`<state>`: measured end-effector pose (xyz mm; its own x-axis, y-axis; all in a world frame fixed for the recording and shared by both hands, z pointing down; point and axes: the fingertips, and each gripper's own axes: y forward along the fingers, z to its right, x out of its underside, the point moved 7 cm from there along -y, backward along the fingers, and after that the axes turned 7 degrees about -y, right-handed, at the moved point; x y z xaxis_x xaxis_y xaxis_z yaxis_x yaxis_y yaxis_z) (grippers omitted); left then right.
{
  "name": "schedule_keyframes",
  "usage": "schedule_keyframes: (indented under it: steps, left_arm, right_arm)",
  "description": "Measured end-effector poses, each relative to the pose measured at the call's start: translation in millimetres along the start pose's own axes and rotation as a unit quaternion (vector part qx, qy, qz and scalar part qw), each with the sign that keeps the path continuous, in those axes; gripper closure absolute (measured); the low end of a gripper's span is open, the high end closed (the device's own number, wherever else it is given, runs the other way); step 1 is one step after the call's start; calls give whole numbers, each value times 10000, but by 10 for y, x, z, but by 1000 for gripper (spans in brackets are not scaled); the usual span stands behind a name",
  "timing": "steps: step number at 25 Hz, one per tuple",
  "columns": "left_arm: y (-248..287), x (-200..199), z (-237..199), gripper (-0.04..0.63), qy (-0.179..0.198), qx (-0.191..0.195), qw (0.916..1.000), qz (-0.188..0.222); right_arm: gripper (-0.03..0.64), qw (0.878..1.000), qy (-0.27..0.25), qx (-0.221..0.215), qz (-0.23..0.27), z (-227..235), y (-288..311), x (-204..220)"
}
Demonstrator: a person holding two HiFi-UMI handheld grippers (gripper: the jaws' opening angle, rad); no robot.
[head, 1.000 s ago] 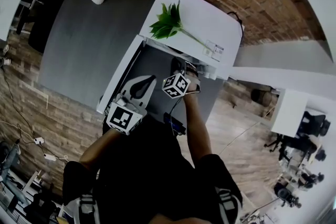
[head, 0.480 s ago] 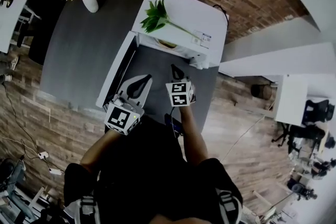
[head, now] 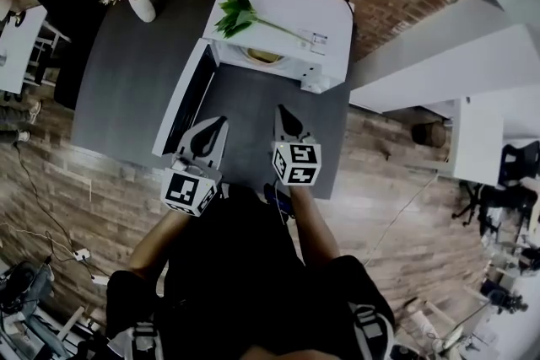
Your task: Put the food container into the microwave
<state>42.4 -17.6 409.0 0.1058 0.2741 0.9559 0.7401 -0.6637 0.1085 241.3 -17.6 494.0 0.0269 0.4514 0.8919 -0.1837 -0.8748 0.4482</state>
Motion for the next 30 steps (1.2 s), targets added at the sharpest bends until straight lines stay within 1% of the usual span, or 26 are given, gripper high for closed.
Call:
schedule_keyframes:
  steps: [3, 6, 11, 15, 17, 23, 28, 30]
  left_arm:
    - [-79, -50, 57, 560, -59, 47, 9999, 104]
    - [-118, -84, 79, 561, -48, 107, 9997, 195]
    - [-145, -114, 4, 560, -98, 169, 9996, 217]
    - [-164, -119, -88, 561, -130, 260, 9994, 187]
    - [-181, -111, -126, 560, -141, 341, 9992, 149]
    - [-220, -85, -211, 560, -263, 414, 9988, 74]
    - [-213, -14, -233, 560, -332, 556, 9979, -6]
    - [-192, -12, -244, 561, -311, 600, 9977, -23]
  right_arm:
    - [584, 9996, 164, -8, 250, -83, -218, -57]
    - [584, 9989, 188, -5, 425, -205, -414, -131]
    - [584, 9973, 291, 147, 657, -384, -688, -252]
    - [584, 9960, 389, 280, 750, -546, -843, -259]
    - [584, 9957, 407, 351, 751, -626, -879, -238]
    - [584, 9942, 599, 458, 770, -751, -846, -215]
    - [584, 9945, 520, 368, 828, -877, -800, -267]
    - [584, 9947, 588, 296, 792, -901, -760, -241]
